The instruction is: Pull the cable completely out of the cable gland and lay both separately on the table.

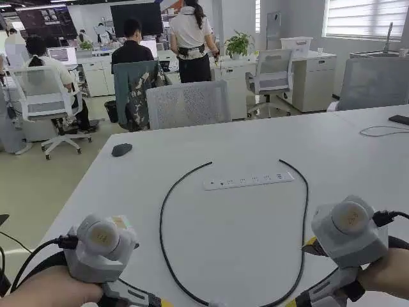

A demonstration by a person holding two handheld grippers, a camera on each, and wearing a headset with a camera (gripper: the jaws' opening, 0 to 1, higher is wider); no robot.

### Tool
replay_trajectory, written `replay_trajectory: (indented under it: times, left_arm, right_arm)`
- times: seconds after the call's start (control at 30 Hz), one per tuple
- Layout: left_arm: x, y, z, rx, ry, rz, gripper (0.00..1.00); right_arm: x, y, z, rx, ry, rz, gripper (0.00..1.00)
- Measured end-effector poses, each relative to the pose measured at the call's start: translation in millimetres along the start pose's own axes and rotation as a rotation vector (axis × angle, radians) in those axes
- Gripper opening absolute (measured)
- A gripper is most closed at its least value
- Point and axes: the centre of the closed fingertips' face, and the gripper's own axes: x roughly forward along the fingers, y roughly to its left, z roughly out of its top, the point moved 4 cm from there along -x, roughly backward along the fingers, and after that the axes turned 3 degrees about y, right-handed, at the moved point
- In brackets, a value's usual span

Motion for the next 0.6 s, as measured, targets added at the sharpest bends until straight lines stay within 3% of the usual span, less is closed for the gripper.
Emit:
replay_trajectory:
  times: [0.13, 0.23, 0.37, 0.5, 0.53, 0.57, 0.6]
  left_arm:
    - [-2.6, 4.2, 3.7, 0.081, -0.006, 0.047, 0.99]
    - [-3.5, 0.4, 6.2, 0.036, -0.025, 0.023, 0.99]
    - [-5.7, 1.5, 6.6, 0.054, -0.011, 0.026, 0.99]
    - [-8.1, 3.0, 9.9, 0.035, -0.018, 0.026, 0.99]
    - [-9.1, 1.2, 11.8, 0.031, -0.029, 0.015, 0.99]
    - [-9.1, -5.8, 21.6, 0.025, -0.105, -0.031, 0.99]
    - [-9.7, -7.4, 23.7, -0.008, -0.125, -0.039, 0.99]
  right_arm:
    - [-3.9, -1.0, 0.5, 0.014, -0.014, -0.004, 0.99]
    - [-6.2, -1.4, 0.9, 0.016, -0.021, -0.008, 0.99]
    - [-6.4, -0.1, -1.8, 0.026, -0.014, 0.0, 0.99]
    - [-6.6, 4.1, -2.8, 0.027, -0.008, 0.013, 0.99]
    - [-6.9, 4.2, -2.4, 0.024, -0.009, 0.012, 0.99]
    - [-7.7, 4.5, -1.2, 0.023, -0.015, 0.012, 0.99]
    - [-8.3, 4.3, -0.5, 0.024, -0.019, 0.012, 0.99]
